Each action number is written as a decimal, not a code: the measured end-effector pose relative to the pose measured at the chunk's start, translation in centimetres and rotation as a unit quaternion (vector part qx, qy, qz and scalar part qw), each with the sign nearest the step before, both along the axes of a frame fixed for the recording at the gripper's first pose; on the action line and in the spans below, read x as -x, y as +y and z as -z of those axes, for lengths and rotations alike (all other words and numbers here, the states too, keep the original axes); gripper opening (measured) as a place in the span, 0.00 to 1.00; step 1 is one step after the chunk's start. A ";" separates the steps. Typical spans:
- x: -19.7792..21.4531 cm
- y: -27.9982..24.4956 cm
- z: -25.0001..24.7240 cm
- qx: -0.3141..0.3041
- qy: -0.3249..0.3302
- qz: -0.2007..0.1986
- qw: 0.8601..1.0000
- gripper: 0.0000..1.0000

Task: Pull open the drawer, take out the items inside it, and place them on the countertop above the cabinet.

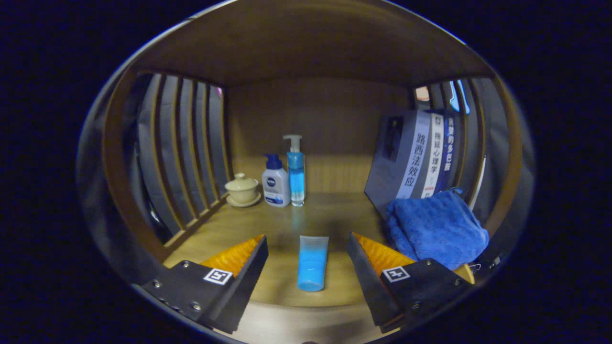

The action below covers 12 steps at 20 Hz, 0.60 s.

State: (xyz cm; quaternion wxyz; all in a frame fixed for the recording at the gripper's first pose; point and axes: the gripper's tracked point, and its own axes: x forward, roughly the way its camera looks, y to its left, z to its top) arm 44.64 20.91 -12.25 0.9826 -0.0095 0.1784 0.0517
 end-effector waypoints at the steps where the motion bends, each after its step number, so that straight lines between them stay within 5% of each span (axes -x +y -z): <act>1: 1.1 0.0 -1.3 -0.007 -0.011 -0.006 1.000 0.98; 12: 16.7 -3.3 -11.6 -0.052 -0.114 -0.029 0.992 0.98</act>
